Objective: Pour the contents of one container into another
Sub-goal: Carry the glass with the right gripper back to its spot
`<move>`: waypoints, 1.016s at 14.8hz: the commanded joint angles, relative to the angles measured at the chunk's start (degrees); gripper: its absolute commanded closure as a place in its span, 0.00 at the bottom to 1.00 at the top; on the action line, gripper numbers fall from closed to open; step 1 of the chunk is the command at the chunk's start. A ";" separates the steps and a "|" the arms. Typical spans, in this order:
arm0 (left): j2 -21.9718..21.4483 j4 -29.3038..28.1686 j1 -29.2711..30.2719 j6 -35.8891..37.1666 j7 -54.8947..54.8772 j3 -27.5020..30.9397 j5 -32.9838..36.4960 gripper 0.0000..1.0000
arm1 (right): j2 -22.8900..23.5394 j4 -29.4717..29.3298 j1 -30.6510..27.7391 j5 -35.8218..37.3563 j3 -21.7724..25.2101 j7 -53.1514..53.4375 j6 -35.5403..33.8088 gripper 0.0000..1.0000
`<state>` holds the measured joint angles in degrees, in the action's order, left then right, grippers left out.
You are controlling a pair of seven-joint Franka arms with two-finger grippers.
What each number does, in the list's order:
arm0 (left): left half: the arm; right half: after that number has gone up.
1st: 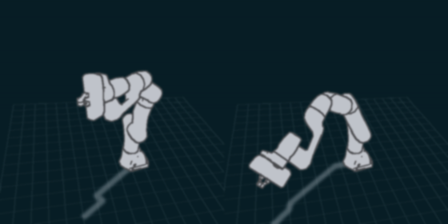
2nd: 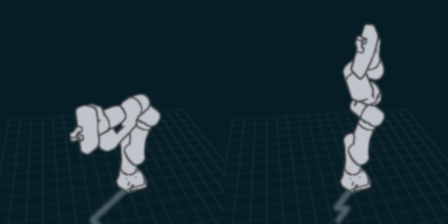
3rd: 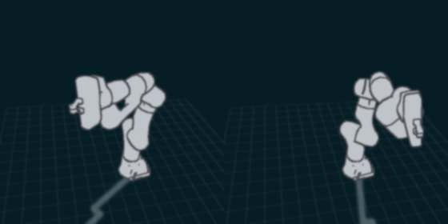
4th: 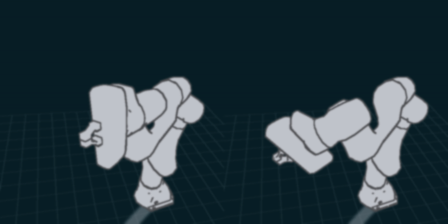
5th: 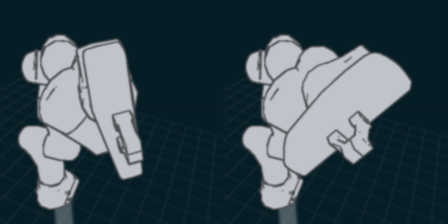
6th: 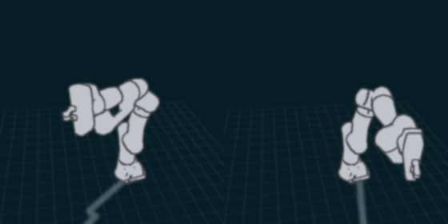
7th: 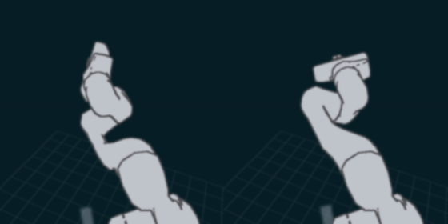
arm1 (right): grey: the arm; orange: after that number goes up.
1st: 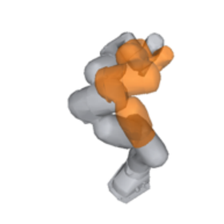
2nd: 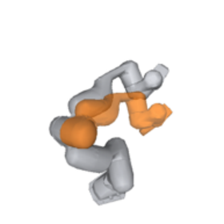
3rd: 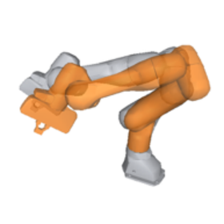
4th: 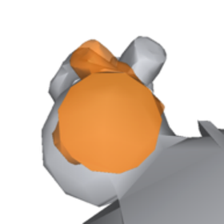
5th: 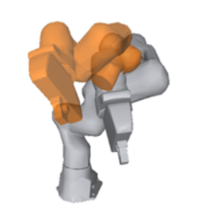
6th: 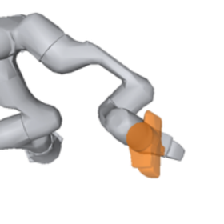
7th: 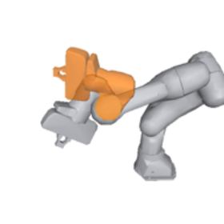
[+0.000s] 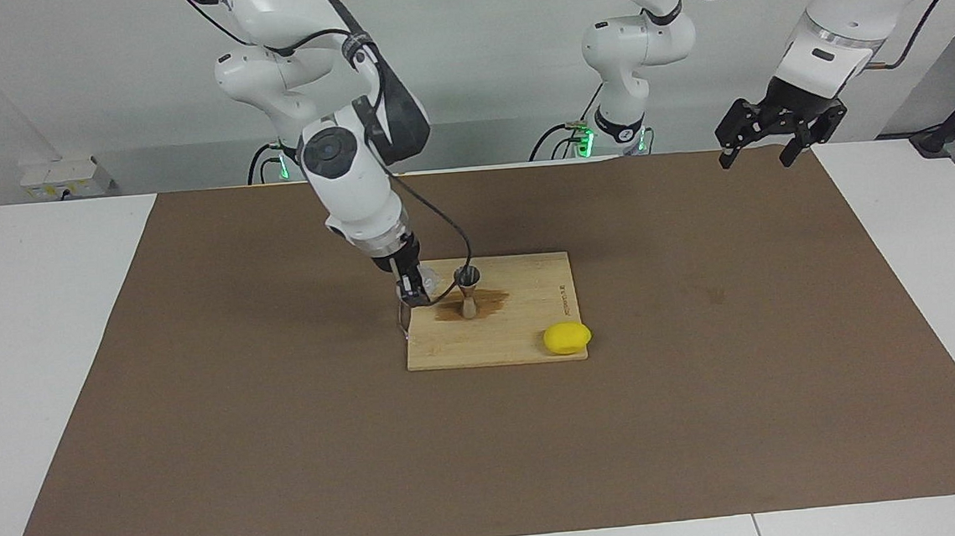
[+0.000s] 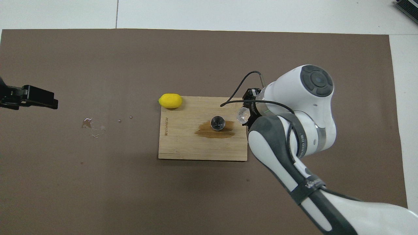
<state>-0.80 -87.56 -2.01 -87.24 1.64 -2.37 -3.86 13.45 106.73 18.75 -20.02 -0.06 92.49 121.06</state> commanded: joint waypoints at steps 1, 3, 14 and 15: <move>0.45 1.17 -1.25 -0.56 2.22 0.87 1.23 0.00 | -0.97 4.34 -7.91 -9.83 -0.64 -11.85 0.05 1.00; 0.36 0.90 -1.25 -0.92 2.23 0.87 1.23 0.00 | -0.97 7.16 -13.11 -16.78 -0.64 -20.82 -0.04 1.00; 0.01 0.47 -0.72 -0.92 2.23 0.79 1.23 0.00 | 5.62 9.45 -29.38 -23.93 -0.64 -46.16 -5.84 0.93; -0.08 0.46 -0.63 -0.92 2.23 0.79 1.32 0.00 | 5.36 10.24 -30.17 -24.02 -0.64 -46.78 -5.58 0.75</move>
<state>-0.81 -87.47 -2.00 -87.94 2.90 -2.12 -3.81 19.86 115.68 -9.42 -42.04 -0.01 48.16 116.25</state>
